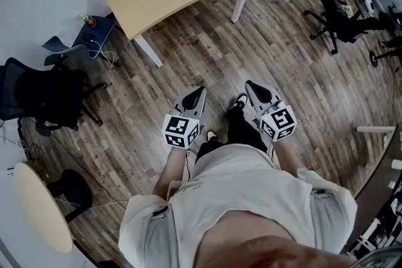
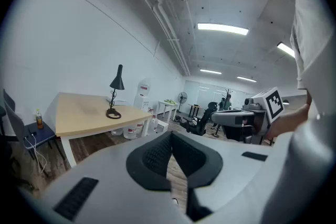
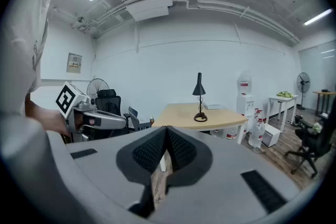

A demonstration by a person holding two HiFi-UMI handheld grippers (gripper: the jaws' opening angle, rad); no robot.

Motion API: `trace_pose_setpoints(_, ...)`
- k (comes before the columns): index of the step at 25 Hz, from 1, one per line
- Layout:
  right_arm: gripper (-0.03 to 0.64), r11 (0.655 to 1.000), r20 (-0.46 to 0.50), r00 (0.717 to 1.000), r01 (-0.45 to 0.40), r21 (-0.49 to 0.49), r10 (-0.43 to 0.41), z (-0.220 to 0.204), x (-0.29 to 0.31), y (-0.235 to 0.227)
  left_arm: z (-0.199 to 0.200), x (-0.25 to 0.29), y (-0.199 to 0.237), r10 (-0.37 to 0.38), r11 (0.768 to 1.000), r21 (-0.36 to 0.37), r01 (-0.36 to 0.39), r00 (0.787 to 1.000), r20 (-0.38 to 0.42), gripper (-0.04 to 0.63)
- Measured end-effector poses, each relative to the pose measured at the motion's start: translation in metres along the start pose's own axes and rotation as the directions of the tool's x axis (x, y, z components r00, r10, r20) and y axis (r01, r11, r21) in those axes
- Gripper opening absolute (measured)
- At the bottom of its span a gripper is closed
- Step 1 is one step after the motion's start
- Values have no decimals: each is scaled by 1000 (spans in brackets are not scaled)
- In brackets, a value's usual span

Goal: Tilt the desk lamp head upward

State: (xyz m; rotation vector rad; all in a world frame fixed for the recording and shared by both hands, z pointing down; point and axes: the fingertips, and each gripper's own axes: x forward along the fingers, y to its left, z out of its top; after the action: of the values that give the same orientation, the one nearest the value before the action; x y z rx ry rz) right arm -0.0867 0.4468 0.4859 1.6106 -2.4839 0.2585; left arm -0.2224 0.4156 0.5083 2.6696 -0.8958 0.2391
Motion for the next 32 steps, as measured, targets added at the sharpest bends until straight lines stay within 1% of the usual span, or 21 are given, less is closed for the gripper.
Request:
trace_pose_setpoints(10, -6, 1000, 15, 1000, -6, 29, 6, 8, 34, -40, 9, 37, 19, 22, 1000, -5, -22, 999, -33, 14)
trace_pose_setpoints(16, -5, 999, 26, 999, -24, 32, 23, 11, 68, -79, 36, 80, 34, 31, 999, 12, -31, 999, -34, 14)
trace_pose_setpoints(20, -5, 999, 52, 998, -33, 22, 32, 22, 94, -118, 51, 122, 48, 41, 999, 8, -41, 998, -44, 14)
trace_pose_setpoints(23, -5, 998, 54, 998, -37, 41, 35, 21, 109, -154, 70, 160, 54, 45, 999, 5, -45, 998, -32, 14)
trace_pose_setpoints(28, -5, 996, 57, 995, -81, 34, 79, 23, 139, -207, 104, 220, 68, 65, 997, 35, -65, 998, -4, 14)
trace_pose_setpoints(32, -5, 993, 57, 992, -111, 34, 109, 29, 167, -242, 106, 264, 82, 79, 997, 13, -78, 997, -21, 14)
